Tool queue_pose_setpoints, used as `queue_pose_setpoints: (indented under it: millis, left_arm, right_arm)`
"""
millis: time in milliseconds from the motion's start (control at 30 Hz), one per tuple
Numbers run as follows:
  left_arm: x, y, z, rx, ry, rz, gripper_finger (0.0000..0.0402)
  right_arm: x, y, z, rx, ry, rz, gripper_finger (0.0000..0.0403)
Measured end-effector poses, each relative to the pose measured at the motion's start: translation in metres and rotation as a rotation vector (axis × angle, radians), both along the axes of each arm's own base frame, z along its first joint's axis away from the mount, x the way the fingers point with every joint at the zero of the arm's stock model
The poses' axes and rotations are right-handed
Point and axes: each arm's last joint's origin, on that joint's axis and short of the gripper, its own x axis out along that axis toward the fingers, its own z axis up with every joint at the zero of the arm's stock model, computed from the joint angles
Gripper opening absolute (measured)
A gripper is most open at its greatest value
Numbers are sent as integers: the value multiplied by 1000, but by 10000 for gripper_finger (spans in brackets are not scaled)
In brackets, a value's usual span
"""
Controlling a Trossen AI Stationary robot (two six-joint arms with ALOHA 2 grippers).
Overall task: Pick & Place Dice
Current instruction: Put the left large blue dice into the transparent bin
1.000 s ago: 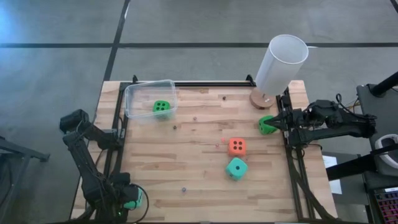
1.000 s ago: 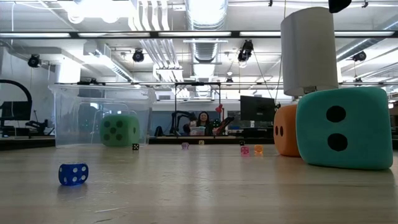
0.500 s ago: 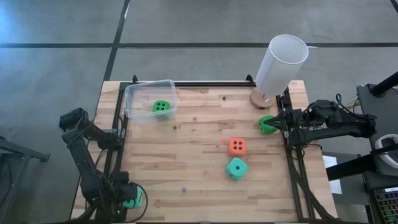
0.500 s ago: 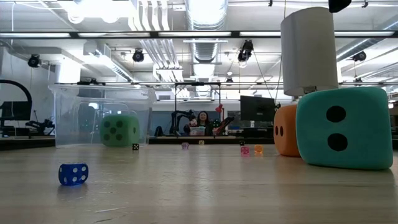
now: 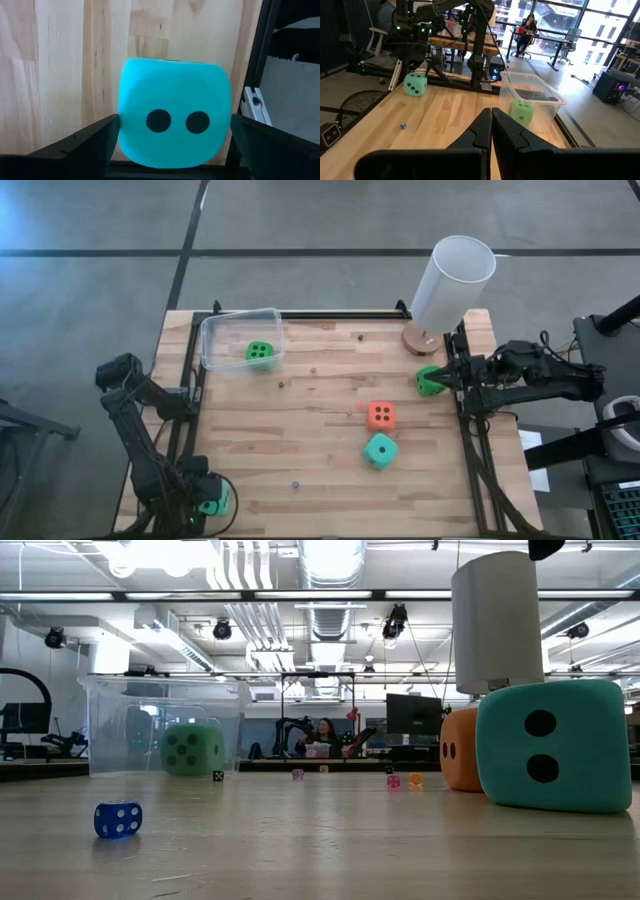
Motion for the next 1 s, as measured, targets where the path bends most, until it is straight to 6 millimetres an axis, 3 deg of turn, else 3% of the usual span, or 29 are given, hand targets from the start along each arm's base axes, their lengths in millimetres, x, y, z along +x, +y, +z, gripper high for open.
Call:
queue_pose_setpoints:
  millis: [567, 1000]
  left_arm:
    - [0, -1, -13, -50, 0, -11, 399]
    - [18, 21, -13, 47, 48, 9, 396]
  right_arm:
    - [0, 0, 0, 1, 0, 0, 8]
    - [0, 0, 0, 15, 1, -2, 8]
